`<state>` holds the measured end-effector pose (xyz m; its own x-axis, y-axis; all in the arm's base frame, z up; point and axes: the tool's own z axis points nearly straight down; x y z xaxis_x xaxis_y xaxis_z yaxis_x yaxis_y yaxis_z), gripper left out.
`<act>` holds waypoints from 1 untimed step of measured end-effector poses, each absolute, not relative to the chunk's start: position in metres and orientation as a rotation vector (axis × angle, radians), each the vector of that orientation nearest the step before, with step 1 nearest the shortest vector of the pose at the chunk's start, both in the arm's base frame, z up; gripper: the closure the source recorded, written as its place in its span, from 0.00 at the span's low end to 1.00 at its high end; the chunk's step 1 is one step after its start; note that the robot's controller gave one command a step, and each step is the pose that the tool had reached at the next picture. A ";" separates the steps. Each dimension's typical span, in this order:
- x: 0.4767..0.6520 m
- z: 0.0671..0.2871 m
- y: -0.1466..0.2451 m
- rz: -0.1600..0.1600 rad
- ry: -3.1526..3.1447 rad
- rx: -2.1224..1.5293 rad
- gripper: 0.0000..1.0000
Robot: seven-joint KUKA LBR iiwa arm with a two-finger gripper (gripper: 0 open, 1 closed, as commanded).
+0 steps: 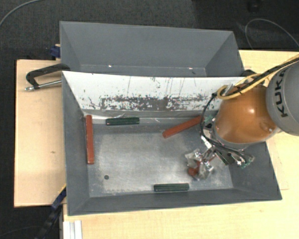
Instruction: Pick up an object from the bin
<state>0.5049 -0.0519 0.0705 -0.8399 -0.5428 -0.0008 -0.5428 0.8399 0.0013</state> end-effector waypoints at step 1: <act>0.514 0.071 -0.072 0.000 3.007 -0.890 1.00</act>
Offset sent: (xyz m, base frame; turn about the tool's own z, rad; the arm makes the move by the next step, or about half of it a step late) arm 0.0075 -0.0206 -0.0005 -0.0035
